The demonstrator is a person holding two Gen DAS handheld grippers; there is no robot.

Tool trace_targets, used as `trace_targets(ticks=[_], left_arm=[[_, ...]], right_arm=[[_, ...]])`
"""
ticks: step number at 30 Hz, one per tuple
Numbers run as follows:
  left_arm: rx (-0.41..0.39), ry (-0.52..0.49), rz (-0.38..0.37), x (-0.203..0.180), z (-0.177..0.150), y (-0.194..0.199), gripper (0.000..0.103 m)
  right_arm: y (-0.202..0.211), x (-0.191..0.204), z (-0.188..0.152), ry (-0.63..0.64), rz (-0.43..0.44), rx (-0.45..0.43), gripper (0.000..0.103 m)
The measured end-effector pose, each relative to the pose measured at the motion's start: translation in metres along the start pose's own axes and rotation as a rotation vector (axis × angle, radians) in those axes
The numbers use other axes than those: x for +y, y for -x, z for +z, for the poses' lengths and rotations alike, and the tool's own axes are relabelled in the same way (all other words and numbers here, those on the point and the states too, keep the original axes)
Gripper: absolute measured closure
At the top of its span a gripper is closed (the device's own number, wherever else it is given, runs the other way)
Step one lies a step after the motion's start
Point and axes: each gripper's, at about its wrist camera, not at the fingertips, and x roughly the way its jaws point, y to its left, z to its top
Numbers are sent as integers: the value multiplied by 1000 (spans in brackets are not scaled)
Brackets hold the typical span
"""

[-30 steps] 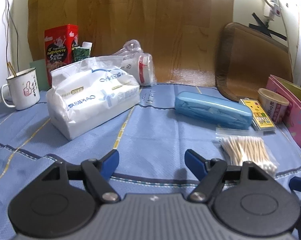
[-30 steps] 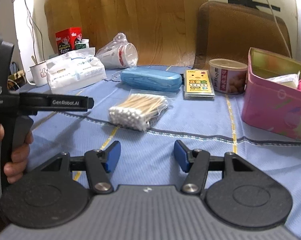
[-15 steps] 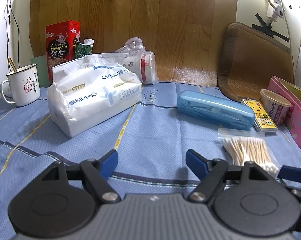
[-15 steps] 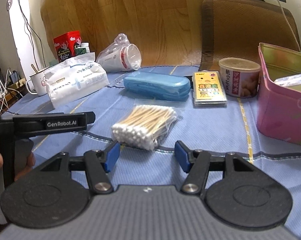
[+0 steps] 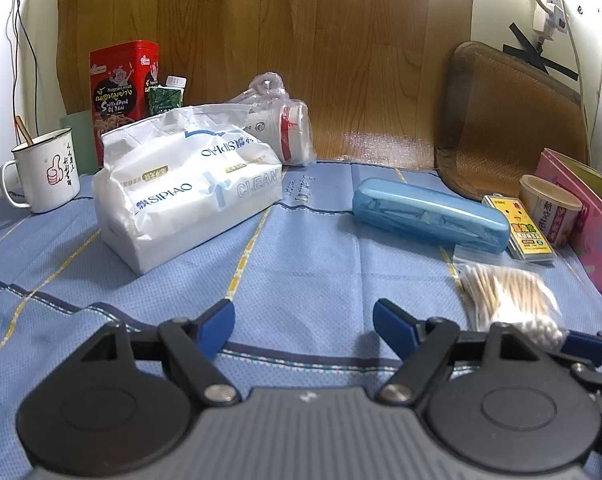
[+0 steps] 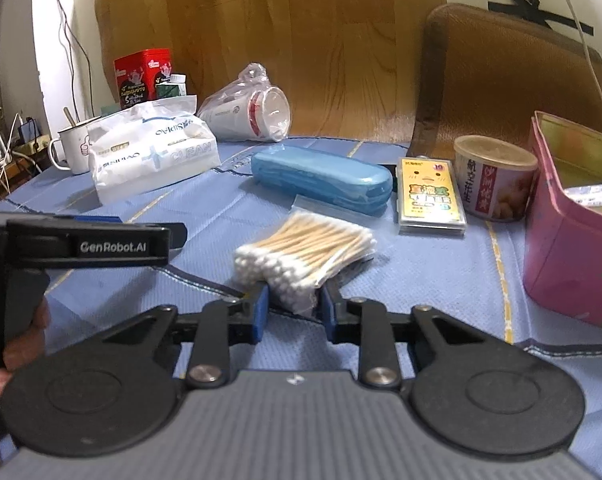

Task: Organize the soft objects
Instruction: 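Carry the cotton swab bag into the pink tin and open the right tool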

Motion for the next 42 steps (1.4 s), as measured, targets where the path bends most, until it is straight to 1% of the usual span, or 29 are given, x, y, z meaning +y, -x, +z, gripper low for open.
trace_targets(ticks=[4,8,12,13,14,15,16,18,20,21,22,24,26,28,30,34,38,40,42], left_arm=[[3,7,-10,1,0,0,24],[5,2,-42,1,0,1,24],[9,-51,-113,-10,-3,7,25],[19,-51,-151,-15,-4,11,27],[32,-40,-206,-21,-5,16,27],[49,-28,-286,-28,-6,20,27],[65,-23,-352,-36,-6,24,27],[110,-30,-462,-56,-7,29,30],[175,-63,-554,-79,-9,31,42],[213,-70,-595,-89,-10,29,45],[254,-69,-634,-99,-12,27,50],[279,-62,-679,-113,-14,25,54],[312,-52,-736,-125,-12,23,71],[342,-46,-801,-137,-10,21,77],[316,-76,-802,-149,-7,27,77],[234,-155,-834,-186,12,48,77],[168,-219,-877,-230,37,56,77],[140,-256,-885,-255,47,55,77],[118,-283,-878,-280,52,49,77]], right_arm=[[11,0,-8,33,3,1,76],[34,-4,-23,62,-3,5,76],[62,-20,-42,26,-48,-13,76],[69,-24,-46,10,-59,-17,76],[73,-27,-49,3,-66,-21,76],[77,-30,-52,-1,-77,-25,76],[80,-32,-55,-7,-86,-28,76],[87,-38,-59,-28,-89,-35,76],[90,-42,-62,-49,-88,-40,76],[93,-45,-64,-62,-86,-45,76],[95,-48,-66,-71,-85,-50,76],[98,-54,-69,-91,-86,-62,76],[103,-58,-74,-104,-92,-78,77],[107,-62,-79,-105,-108,-99,77],[115,-68,-84,-110,-117,-136,77],[130,-79,-85,-102,-181,-240,77],[147,-98,-76,-82,-268,-351,77],[151,-116,-69,-82,-311,-380,77],[153,-134,-62,-112,-336,-391,77]])
